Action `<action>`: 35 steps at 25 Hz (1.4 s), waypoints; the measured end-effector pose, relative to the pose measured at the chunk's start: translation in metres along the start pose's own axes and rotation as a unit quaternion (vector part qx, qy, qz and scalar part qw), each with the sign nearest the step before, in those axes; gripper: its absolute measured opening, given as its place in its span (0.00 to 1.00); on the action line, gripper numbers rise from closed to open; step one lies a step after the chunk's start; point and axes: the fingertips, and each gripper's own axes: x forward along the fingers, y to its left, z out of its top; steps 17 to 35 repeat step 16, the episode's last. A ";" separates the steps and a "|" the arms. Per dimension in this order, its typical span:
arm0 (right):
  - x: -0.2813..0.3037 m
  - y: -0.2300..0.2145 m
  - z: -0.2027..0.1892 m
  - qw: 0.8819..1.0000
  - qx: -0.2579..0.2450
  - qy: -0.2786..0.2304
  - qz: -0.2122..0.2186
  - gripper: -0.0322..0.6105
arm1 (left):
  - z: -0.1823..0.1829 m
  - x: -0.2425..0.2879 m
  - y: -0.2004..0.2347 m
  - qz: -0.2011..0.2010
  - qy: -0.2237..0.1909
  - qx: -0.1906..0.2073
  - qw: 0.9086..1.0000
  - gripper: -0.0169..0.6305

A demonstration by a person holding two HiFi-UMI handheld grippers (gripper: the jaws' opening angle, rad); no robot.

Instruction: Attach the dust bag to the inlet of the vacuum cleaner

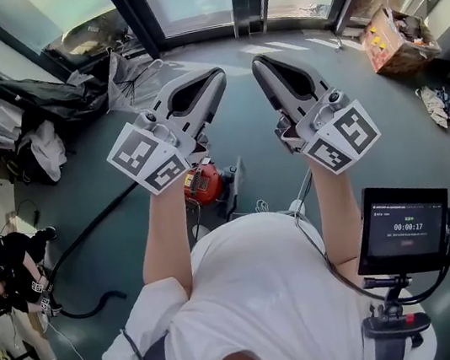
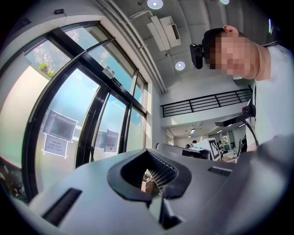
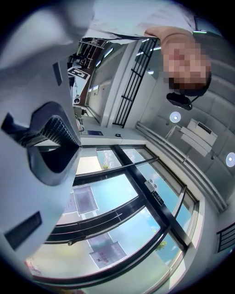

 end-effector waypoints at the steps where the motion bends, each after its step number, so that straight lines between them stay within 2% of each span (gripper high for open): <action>1: 0.000 0.000 -0.001 1.000 -0.003 0.003 0.000 0.06 | -0.001 0.000 0.001 0.002 0.003 0.000 1.000 0.04; 13: -0.003 -0.003 -0.009 1.000 0.017 0.012 -0.007 0.06 | -0.009 -0.002 0.006 0.019 0.010 -0.021 1.000 0.04; 35: -0.003 -0.006 -0.010 1.000 0.019 0.012 -0.009 0.06 | -0.009 -0.001 0.007 0.020 0.009 -0.023 0.999 0.04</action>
